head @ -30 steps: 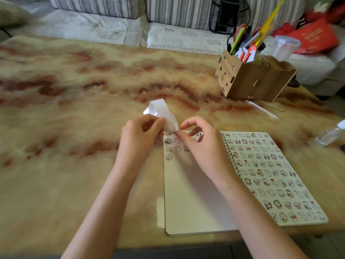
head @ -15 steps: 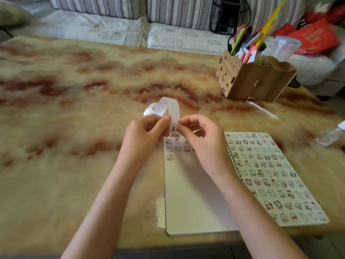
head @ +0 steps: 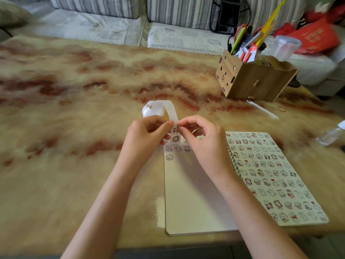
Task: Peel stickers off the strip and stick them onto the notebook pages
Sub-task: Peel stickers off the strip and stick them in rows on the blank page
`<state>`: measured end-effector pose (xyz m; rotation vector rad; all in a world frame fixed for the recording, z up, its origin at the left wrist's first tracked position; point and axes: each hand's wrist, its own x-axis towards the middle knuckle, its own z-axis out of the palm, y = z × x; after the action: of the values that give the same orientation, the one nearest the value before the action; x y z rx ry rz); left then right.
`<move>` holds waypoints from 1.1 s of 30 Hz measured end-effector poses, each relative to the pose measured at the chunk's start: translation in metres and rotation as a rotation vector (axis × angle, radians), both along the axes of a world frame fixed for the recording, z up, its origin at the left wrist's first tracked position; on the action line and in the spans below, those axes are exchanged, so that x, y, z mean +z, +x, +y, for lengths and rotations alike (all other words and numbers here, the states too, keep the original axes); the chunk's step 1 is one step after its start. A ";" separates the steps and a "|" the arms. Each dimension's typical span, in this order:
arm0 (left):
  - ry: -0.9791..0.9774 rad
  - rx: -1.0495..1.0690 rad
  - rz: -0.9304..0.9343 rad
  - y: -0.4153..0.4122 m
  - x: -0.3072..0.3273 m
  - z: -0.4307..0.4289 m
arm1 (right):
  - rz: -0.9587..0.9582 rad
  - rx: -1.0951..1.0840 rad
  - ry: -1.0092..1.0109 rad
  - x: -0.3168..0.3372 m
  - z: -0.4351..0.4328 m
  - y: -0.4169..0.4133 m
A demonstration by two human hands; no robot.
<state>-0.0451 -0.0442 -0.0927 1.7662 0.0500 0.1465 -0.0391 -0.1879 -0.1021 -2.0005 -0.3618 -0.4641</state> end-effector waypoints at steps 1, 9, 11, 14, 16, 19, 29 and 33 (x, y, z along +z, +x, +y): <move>0.003 -0.001 0.001 0.000 0.000 0.000 | -0.001 -0.001 0.000 0.000 0.000 0.000; 0.012 0.002 0.008 -0.002 0.003 0.000 | 0.077 0.023 0.080 0.003 0.001 -0.001; 0.007 0.004 0.018 -0.002 0.003 -0.001 | 0.076 0.023 0.070 0.004 0.001 -0.002; 0.005 0.012 0.028 -0.003 0.004 -0.001 | 0.047 0.010 0.029 0.002 0.001 -0.002; 0.010 0.018 0.035 -0.003 0.003 -0.001 | 0.033 0.002 0.009 0.001 0.001 -0.002; 0.030 0.033 0.033 -0.002 0.002 -0.001 | 0.011 -0.002 -0.028 0.000 0.002 -0.002; 0.030 0.040 0.052 -0.002 0.000 0.001 | 0.137 0.023 -0.017 0.003 0.002 -0.002; 0.043 0.053 0.043 -0.002 0.000 0.001 | 0.128 0.037 -0.040 0.005 0.001 -0.003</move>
<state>-0.0474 -0.0434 -0.0930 1.8115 0.1252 0.1491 -0.0425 -0.1865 -0.0976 -2.0472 -0.3296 -0.3056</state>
